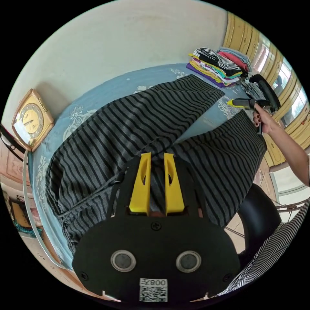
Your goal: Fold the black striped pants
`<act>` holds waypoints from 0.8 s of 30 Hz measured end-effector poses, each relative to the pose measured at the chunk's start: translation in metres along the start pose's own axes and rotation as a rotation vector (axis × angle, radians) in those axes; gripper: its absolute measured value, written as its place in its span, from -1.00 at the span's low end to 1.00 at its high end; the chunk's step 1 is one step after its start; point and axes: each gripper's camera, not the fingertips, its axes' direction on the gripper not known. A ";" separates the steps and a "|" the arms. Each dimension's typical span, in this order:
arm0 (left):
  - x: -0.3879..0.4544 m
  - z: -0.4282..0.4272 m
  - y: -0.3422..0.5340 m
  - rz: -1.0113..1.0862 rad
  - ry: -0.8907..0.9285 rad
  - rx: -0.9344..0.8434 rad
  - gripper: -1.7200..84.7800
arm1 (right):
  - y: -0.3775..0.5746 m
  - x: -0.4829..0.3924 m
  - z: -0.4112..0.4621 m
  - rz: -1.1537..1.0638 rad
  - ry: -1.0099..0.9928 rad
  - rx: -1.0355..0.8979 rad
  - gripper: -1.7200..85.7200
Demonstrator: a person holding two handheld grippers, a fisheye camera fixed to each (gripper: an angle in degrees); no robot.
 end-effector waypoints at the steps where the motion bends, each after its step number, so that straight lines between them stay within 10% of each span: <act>1: 0.000 0.007 -0.008 0.009 -0.014 -0.022 -0.80 | -0.007 0.014 -0.001 0.036 -0.009 0.003 -0.85; 12: 0.001 0.058 -0.029 0.106 -0.083 -0.164 -0.86 | -0.076 0.178 0.002 0.463 -0.123 0.061 -0.80; 24: -0.026 0.044 -0.019 0.083 -0.026 -0.105 -0.92 | -0.142 0.176 -0.030 0.282 -0.191 0.086 -0.91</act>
